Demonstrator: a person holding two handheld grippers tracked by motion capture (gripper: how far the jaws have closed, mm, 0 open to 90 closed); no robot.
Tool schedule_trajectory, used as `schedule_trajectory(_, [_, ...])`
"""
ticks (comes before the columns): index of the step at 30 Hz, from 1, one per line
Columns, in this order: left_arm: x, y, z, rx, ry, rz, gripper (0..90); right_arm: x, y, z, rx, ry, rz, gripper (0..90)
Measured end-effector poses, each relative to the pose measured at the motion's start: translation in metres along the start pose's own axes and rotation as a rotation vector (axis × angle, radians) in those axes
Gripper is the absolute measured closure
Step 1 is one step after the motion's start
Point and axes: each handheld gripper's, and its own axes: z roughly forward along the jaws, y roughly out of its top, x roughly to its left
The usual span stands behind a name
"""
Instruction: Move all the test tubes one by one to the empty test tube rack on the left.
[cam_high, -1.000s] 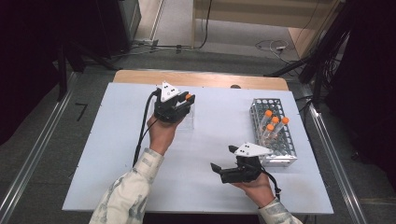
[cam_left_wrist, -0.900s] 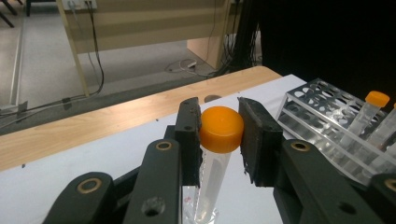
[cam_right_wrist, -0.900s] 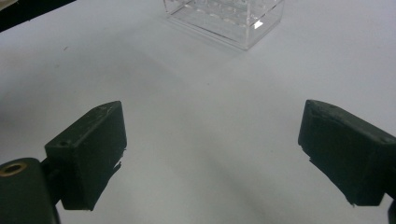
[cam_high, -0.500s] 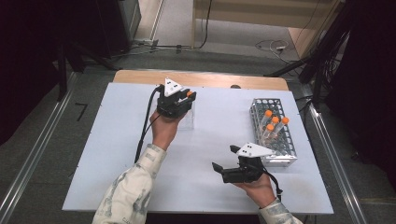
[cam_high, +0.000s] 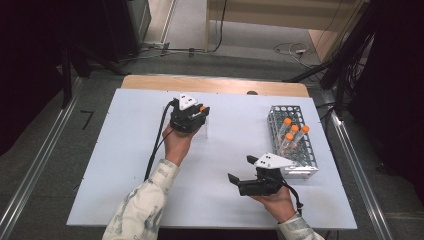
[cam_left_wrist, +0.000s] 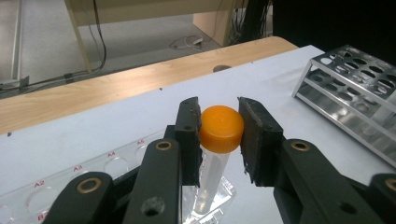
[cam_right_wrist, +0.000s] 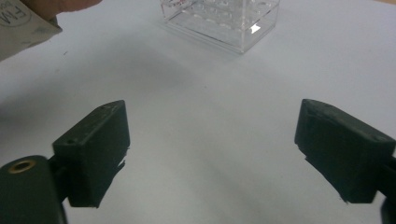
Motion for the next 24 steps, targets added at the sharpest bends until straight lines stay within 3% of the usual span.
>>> schedule_trajectory(10, [0.000, -0.013, 0.009, 0.034, 0.010, 0.001, 69.6, -0.001, 0.000, -0.001, -0.001, -0.006, -0.001, 9.6])
schedule_trajectory(16, [0.000, -0.014, 0.010, 0.024, 0.009, -0.006, 67.5, -0.001, -0.001, 0.000, -0.001, -0.004, 0.001, 9.6])
schedule_trajectory(19, [-0.001, -0.012, 0.008, 0.015, 0.012, -0.021, 48.6, -0.001, 0.000, -0.002, -0.007, -0.005, 0.002, 9.6])
schedule_trajectory(24, [-0.001, -0.010, 0.000, 0.009, -0.010, -0.064, 24.8, -0.003, 0.000, -0.005, -0.015, -0.009, 0.006, 9.6])
